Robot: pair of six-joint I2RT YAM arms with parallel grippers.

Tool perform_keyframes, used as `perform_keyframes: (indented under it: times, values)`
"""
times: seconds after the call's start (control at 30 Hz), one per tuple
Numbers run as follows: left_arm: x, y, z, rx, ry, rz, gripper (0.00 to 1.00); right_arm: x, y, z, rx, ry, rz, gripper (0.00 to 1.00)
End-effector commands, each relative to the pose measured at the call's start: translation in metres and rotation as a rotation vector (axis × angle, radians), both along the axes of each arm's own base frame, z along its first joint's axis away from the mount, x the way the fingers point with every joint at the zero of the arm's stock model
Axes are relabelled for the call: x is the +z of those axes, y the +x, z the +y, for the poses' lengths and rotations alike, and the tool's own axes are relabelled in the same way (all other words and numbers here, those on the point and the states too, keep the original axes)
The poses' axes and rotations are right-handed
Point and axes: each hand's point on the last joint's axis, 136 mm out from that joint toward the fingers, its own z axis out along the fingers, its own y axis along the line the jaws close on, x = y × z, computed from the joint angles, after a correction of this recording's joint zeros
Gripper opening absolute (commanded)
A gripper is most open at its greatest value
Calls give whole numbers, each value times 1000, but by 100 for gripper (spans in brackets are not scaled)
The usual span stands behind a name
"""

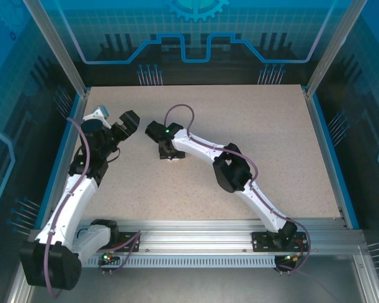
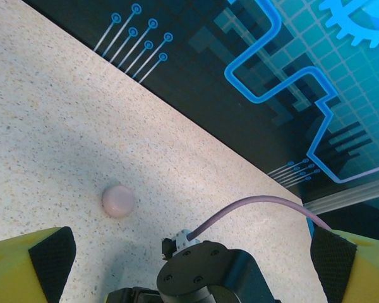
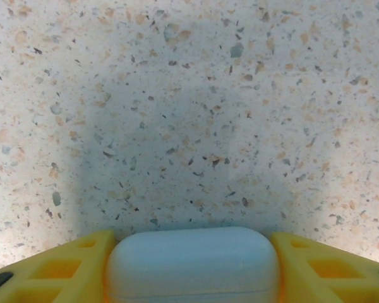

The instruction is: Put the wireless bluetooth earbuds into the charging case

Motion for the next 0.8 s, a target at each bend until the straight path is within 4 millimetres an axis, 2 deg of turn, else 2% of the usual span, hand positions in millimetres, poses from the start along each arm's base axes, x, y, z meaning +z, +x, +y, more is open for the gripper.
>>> perform_keyframes:
  times: [0.0,0.13,0.33,0.6,0.77]
  values:
    - [-10,-4,-14,-85,-48,18,99,-1,-37,-9,20,-29,99,47]
    - [-38,-19,-27,-145,-114,71,99,20,-41,-13,-8,49,83,48]
    - [-82,-43,-43,-209,-167,113,99,47,-44,-31,-76,135,55,48]
    - [-119,-57,-82,-304,-195,104,99,87,-17,-44,-203,292,-10,48]
    - [-139,-56,-105,-344,-178,105,96,93,-3,-52,-303,352,-2,47]
